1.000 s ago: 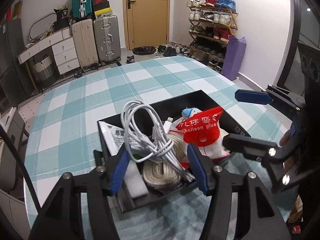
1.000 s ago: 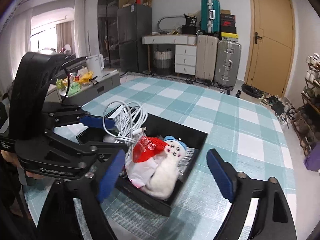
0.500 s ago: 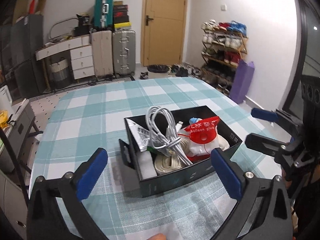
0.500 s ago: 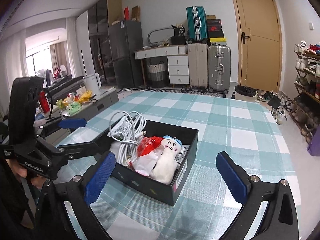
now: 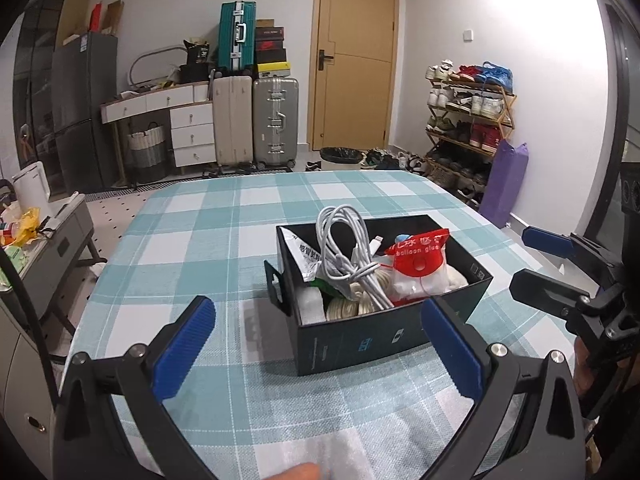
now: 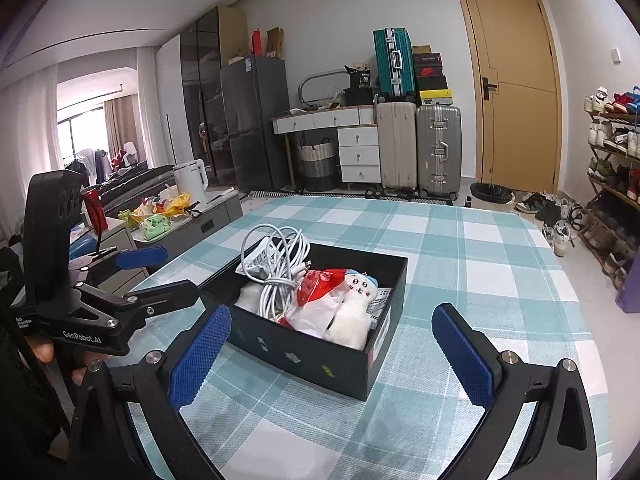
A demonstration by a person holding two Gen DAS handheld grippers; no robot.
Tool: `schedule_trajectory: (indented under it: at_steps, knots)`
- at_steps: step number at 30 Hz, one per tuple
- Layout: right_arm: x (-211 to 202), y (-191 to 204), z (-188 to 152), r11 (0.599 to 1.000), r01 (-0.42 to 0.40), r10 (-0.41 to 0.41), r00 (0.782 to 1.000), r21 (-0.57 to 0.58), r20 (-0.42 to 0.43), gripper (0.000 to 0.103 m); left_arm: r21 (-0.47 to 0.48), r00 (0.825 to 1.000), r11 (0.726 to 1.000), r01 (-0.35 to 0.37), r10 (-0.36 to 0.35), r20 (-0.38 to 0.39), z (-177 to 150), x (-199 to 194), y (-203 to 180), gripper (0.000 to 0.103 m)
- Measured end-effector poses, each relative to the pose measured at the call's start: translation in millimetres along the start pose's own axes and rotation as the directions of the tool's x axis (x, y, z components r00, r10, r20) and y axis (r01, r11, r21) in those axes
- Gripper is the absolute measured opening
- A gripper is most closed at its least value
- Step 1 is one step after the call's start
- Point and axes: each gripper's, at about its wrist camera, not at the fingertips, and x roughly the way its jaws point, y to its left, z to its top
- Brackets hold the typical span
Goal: Organize soft objects
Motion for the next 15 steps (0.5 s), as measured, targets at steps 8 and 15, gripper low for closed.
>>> schedule_trajectory:
  at_steps: [8,15]
  knots:
    - [-2,2,-8,1.0,0.021,-0.021,0.999,-0.009,0.047,0.102,-0.014,0.999,1.0,-0.025,0.026,0.044,-9,3,3,0.103]
    - [-2,-1,-12,1.0,0.027,-0.027,0.997,-0.003,0.073,0.102,-0.038,0.997,0.999,-0.039,0.042,0.062,-15,7,9,0.103]
